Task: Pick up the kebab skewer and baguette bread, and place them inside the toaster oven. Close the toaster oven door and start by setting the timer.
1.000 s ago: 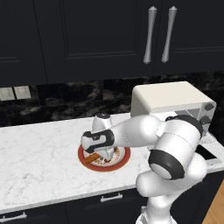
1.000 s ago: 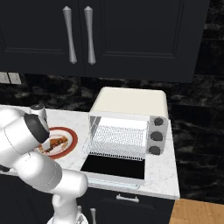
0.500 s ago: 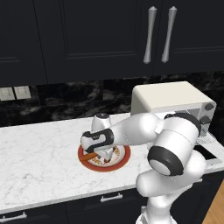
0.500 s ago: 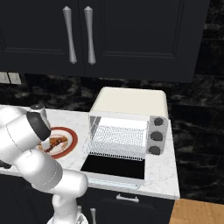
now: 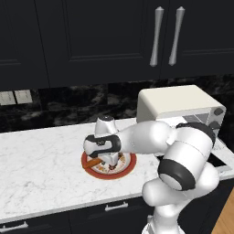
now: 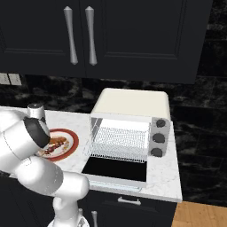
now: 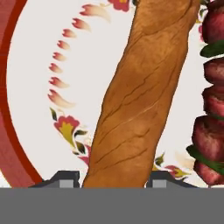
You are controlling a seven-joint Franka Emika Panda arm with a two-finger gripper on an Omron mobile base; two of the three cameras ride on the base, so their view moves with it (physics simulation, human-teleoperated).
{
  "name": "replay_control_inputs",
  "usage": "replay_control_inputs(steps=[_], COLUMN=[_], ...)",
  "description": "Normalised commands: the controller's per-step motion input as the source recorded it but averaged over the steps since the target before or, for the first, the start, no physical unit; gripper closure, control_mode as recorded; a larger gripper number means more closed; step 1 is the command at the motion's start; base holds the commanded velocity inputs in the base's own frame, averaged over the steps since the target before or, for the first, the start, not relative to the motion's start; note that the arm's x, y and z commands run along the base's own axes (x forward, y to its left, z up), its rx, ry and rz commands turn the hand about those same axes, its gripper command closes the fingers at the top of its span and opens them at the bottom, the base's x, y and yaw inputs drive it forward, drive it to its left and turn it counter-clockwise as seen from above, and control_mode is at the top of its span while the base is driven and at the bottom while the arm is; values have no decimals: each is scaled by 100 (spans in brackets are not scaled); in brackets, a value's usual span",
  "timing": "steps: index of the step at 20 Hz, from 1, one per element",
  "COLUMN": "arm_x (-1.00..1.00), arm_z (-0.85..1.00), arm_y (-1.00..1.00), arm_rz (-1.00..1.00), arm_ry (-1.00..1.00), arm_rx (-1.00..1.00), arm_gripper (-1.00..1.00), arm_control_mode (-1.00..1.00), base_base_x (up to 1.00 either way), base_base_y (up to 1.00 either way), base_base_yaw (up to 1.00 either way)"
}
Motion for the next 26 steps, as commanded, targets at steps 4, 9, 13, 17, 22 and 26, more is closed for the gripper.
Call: replay_control_inputs(steps=[4, 9, 13, 17, 22, 26], arm_x=[-46, -44, -44, -28, -16, -27], arm_z=[76, 53, 46, 16, 34, 50], arm_y=[-2, -39, -67, -62, -22, -18], arm_rz=[0, 0, 0, -1, -14, -30], arm_ry=[0, 0, 0, -4, -2, 0], arm_rx=[3, 5, 3, 0, 0, 0], arm_gripper=[100, 100, 100, 100, 100, 100], arm_control_mode=[-100, -100, -100, -100, -100, -100], base_base_x=[0, 0, 0, 0, 0, 0], base_base_y=[0, 0, 0, 0, 0, 0], base_base_yaw=[0, 0, 0, 0, 0, 0])
